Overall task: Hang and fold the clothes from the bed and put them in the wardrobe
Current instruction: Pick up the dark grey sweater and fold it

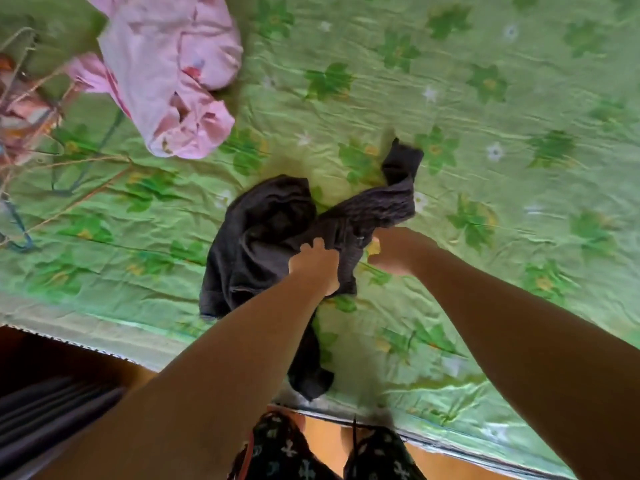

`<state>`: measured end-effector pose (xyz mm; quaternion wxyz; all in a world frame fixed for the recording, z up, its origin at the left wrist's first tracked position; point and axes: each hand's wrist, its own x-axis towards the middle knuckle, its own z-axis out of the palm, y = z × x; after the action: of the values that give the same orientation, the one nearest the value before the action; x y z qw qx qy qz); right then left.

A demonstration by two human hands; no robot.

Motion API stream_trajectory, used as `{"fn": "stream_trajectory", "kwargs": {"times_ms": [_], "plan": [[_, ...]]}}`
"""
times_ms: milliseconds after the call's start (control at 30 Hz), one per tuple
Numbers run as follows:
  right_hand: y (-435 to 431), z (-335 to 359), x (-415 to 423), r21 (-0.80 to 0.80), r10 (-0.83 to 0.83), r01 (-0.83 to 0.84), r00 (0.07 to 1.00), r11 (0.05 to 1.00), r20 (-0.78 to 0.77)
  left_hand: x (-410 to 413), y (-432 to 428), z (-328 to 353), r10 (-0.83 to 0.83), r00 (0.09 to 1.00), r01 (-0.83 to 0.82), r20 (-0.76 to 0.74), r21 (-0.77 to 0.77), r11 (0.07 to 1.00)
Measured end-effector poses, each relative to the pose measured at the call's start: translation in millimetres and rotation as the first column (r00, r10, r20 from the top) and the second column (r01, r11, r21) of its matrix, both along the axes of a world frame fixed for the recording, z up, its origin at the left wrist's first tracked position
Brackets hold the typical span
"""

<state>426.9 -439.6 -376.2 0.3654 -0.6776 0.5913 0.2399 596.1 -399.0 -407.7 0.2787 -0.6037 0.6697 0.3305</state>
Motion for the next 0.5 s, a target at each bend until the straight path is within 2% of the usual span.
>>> {"fn": "stream_trajectory", "kwargs": {"times_ms": [133, 233, 300, 400, 433, 500], "plan": [[2, -64, -3, -0.028, -0.046, 0.046, 0.999, 0.999, 0.005, -10, 1, -42, 0.021, 0.998, -0.012, 0.055, -0.162, 0.987], [1, -103, 7, 0.02, -0.147, 0.146, 0.987, 0.989, 0.069, -9, -2, -64, 0.031, 0.993, 0.001, 0.113, -0.273, 0.962], [1, -121, 17, 0.109, -0.295, 0.283, 0.947, 0.953, 0.127, -4, -3, -72, 0.037, 0.99, 0.008, 0.134, -0.323, 0.946], [3, -133, 29, 0.148, -0.526, 0.505, 0.818, 0.85, 0.232, 4, -5, -73, 0.032, 0.993, 0.012, 0.111, -0.375, 0.927], [4, -135, 32, 0.137, -0.556, 0.54, 0.79, 0.831, 0.26, 7, -6, -71, 0.031, 0.995, 0.008, 0.098, -0.377, 0.926], [6, -134, 34, 0.107, -0.528, 0.52, 0.803, 0.847, 0.276, 10, -7, -66, 0.067, 0.997, -0.048, 0.039, -0.356, 0.933]]}}
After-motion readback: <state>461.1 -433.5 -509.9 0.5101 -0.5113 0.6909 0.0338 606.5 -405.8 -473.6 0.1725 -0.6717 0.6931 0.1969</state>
